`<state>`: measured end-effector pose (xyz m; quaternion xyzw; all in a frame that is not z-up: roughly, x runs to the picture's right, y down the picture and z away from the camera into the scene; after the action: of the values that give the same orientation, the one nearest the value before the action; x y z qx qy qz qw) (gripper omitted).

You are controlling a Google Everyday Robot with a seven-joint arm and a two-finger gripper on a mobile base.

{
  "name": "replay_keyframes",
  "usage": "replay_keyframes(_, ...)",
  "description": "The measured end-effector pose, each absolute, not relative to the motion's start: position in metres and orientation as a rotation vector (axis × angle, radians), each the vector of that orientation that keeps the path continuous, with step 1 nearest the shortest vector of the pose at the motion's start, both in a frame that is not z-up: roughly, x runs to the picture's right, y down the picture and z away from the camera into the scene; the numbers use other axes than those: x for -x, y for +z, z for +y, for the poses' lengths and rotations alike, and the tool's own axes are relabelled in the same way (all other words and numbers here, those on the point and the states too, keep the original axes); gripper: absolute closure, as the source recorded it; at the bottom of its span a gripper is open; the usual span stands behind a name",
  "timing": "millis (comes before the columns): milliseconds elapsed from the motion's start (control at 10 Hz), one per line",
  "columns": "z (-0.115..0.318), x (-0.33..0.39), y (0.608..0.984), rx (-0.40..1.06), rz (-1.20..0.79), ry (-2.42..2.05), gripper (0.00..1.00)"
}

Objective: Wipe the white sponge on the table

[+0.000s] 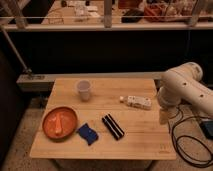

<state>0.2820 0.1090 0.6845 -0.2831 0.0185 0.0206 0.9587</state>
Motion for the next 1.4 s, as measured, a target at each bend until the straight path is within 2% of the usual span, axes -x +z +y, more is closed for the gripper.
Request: replay_keyframes(1400, 0.098, -0.148, 0.701, 0.587, -0.094, -0.02, 0.2)
